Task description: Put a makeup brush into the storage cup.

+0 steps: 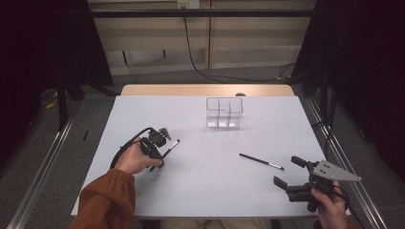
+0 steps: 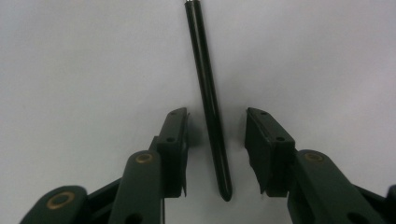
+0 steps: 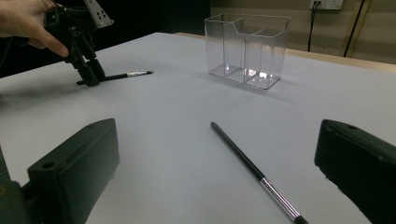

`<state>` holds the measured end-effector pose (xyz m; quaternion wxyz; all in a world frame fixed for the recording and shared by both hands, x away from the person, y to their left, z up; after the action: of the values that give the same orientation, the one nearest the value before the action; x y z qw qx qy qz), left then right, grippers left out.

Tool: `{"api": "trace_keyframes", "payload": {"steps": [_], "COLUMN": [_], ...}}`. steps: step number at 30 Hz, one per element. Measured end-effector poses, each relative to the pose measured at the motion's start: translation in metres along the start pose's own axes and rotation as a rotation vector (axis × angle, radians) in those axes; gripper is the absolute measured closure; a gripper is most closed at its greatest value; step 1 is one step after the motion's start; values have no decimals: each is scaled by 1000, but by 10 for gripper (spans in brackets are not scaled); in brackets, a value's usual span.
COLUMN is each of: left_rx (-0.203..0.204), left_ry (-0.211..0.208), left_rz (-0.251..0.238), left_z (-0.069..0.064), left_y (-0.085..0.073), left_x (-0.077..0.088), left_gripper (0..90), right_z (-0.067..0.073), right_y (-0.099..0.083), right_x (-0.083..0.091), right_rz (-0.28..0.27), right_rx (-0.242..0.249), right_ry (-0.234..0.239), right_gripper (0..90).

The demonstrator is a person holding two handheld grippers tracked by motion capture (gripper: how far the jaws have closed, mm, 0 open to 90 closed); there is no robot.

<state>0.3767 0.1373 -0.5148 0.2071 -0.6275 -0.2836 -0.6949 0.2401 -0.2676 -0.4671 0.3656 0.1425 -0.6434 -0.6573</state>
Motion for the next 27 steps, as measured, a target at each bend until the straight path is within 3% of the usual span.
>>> {"api": "trace_keyframes", "payload": {"steps": [6, 9, 14, 21, 27], "left_rx": [25, 13, 12, 20, 34], "left_ry": [-5, 12, 4, -15, -45], "left_rz": [34, 48, 43, 35, -24], "left_z": [4, 2, 1, 3, 6], "left_y": [3, 4, 4, 3, -1], "left_x": [-1, -1, -1, 1, 2], "left_gripper": [712, 731, 843, 847, 846], "right_z": [2, 2, 2, 2, 1], "right_y": [0, 0, -1, -1, -1], "right_x": [-1, -1, -1, -1, -1], "right_rz": [6, 8, 5, 6, 7], "right_rx": [4, 6, 4, 2, -2], "right_ry": [10, 11, 11, 10, 14], "right_gripper": [0, 0, 0, 0, 0]}}
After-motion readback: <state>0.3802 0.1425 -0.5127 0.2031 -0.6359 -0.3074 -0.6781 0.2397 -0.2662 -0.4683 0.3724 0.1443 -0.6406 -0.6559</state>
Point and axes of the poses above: each handheld gripper's, and its own axes: x roughly backward along the jaws, y roughly out of its top, z roughly to its left, the point moved 7 cm from there along -x, roughly forward along the jaws, and after that the axes turned 5 degrees about y, right-handed, at the moved point
